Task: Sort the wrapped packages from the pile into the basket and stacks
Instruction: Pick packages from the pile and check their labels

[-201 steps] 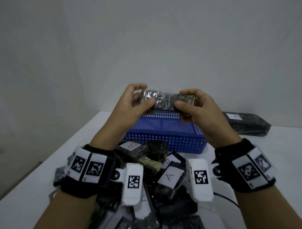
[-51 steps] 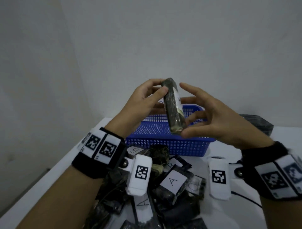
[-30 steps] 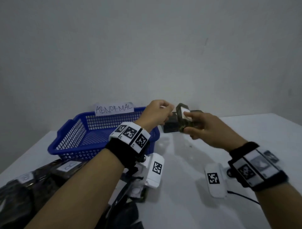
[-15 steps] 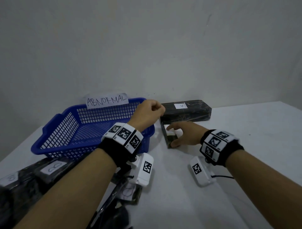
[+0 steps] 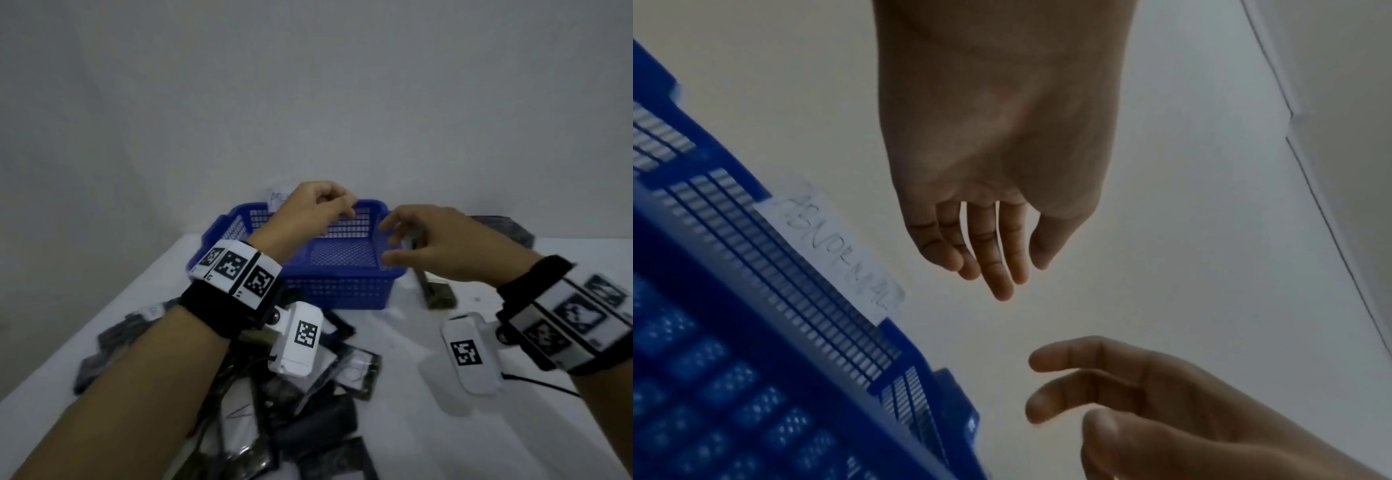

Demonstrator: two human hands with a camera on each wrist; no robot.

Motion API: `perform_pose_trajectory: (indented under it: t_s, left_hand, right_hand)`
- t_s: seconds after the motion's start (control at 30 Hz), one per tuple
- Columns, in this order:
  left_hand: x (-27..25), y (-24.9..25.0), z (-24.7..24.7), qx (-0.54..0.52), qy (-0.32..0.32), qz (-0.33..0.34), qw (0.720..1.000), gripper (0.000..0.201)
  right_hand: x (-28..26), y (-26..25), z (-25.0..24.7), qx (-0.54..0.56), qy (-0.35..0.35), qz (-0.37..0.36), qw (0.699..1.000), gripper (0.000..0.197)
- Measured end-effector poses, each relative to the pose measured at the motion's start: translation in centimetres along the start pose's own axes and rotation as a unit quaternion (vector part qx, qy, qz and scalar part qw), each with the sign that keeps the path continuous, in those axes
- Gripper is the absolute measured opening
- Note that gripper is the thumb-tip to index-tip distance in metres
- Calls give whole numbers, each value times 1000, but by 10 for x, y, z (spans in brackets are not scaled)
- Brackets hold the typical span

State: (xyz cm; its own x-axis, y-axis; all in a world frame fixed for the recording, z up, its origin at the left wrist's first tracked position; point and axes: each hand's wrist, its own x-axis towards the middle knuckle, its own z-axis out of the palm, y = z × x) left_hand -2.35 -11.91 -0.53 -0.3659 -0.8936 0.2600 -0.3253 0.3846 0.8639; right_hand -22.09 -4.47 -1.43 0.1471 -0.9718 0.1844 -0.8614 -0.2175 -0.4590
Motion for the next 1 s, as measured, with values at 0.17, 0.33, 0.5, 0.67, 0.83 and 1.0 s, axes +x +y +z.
perform_pose_trajectory:
  t_s: [0.17,0.33,0.5,0.67,0.83,1.0]
  left_hand:
    - [-50,-23,-83,-26,84,-21,996,16]
    - [-100,-64,-145,-58,189,-64,978,15]
    - [-124,-98,-150,29,285,16,958,16]
    - [-121,-103,-148,152,294,165,929,17]
    - [-123,-132,-158,355,260,187,878,24]
    - [-133,-143,-162,429,242,148,858,20]
  right_hand:
    - [7,-93,35,15,-108,-101,989,32]
    - [23,-154,87,-8,-179,-154,972,42]
    - [26,-175,121,-36,-198,-142,969,54]
    - [23,-174,126,-40,-196,-133,971,56]
    - [19,-171,135,-43,-230,-141,962,63]
    - [21,-170,136,20,-191,-177,965,31]
